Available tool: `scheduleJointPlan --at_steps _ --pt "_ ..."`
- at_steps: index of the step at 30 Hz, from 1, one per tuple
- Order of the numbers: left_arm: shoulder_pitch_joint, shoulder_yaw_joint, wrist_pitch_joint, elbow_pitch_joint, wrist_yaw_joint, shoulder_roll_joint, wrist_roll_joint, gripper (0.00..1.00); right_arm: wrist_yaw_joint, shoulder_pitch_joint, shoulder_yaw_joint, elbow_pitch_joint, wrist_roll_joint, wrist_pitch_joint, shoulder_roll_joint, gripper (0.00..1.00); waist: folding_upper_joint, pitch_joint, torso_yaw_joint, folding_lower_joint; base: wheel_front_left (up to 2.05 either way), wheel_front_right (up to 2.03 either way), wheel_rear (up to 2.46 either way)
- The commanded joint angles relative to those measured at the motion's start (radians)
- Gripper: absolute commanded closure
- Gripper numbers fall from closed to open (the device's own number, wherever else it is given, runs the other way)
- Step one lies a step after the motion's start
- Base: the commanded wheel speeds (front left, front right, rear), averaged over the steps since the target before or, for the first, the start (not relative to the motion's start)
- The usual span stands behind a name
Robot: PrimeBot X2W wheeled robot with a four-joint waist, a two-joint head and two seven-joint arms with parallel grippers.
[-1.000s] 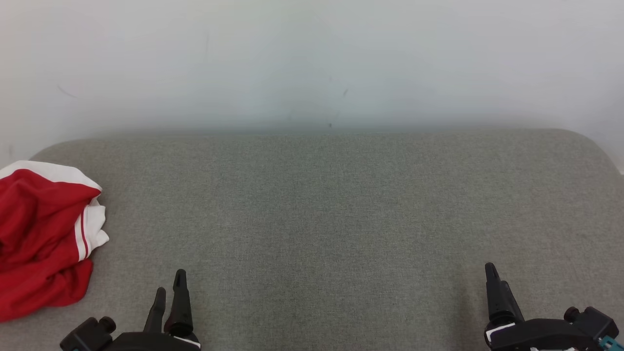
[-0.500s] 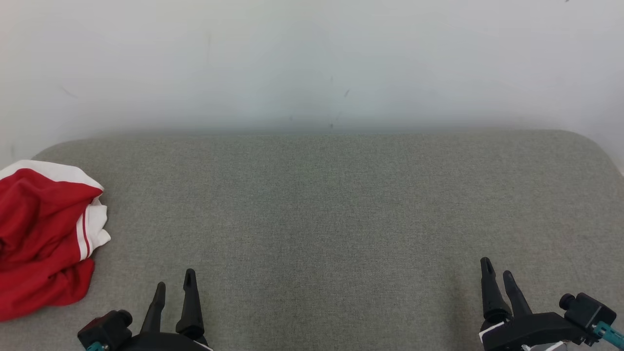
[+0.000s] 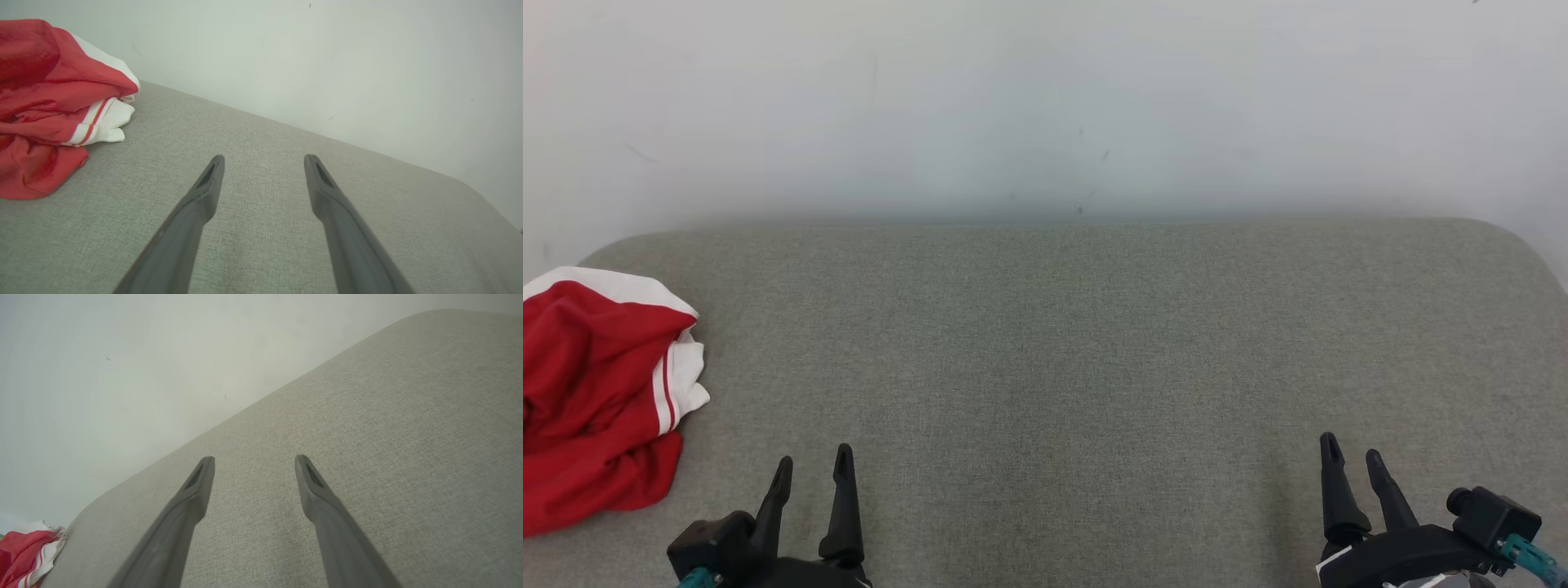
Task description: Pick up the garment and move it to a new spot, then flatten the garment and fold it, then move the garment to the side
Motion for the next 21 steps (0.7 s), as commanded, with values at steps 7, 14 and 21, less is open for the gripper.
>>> scheduleJointPlan --at_steps 7,14,21 --pt "0.001 -0.023 -0.025 -0.012 0.005 0.026 0.105 0.0 -0.001 -0.015 0.012 0.002 -0.097 -0.016 -0.007 0.0 0.0 0.001 0.002 0.0 0.0 0.0 0.0" --pt "0.012 -0.037 -0.041 -0.017 0.017 0.027 0.166 0.0 -0.002 -0.015 0.023 0.002 -0.159 -0.017 -0.008 0.0 0.0 0.001 0.002 0.0 0.0 0.0 0.0" --pt "0.018 -0.036 -0.056 0.003 0.024 0.019 0.205 0.0 -0.002 -0.008 0.029 0.007 -0.211 -0.011 -0.008 0.0 0.0 -0.001 0.001 0.0 0.0 0.0 0.0"
